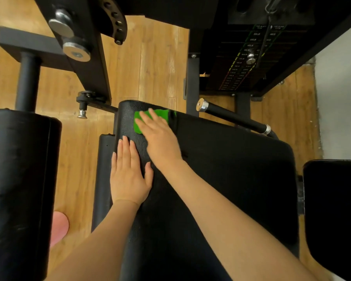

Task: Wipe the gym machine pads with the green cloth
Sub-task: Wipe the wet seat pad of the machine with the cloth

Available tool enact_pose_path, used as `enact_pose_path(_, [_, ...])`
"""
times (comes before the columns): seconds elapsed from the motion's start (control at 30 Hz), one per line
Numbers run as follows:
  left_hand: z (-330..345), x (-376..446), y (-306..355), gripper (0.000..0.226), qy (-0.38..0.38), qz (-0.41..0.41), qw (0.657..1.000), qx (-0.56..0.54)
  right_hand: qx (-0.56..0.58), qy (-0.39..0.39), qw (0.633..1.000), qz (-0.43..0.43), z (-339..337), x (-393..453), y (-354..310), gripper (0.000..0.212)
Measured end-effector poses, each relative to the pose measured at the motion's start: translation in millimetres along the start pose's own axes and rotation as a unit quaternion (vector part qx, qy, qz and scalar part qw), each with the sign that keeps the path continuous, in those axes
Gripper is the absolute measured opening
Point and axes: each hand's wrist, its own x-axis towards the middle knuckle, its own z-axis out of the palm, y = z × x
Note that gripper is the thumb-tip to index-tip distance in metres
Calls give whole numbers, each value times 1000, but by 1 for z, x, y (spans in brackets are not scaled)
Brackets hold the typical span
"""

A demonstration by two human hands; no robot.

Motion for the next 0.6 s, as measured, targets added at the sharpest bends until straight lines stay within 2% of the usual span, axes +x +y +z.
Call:
enact_pose_path(0.1, [1,-1,0,78,-5,-41,999,-17,-10,-6,999,-47,7,4,1,52])
enact_pose_path(0.3, [1,-1,-2,79,-11,-39,999,-30,-51,-40,991,-117,15,4,-4,44])
enact_pose_path(0.43, [-1,-1,-3,77,-13,-33,999,-28,-24,18,995,-94,8,-16,24,46])
enact_pose_path(0.53, [-1,-1,-2,77,-14,-36,999,-34,-53,42,997,-42,-6,-52,62,66])
enact_pose_path(0.6, [-2,-1,-1,78,-12,-38,999,-37,-69,39,997,20,-23,-80,88,72])
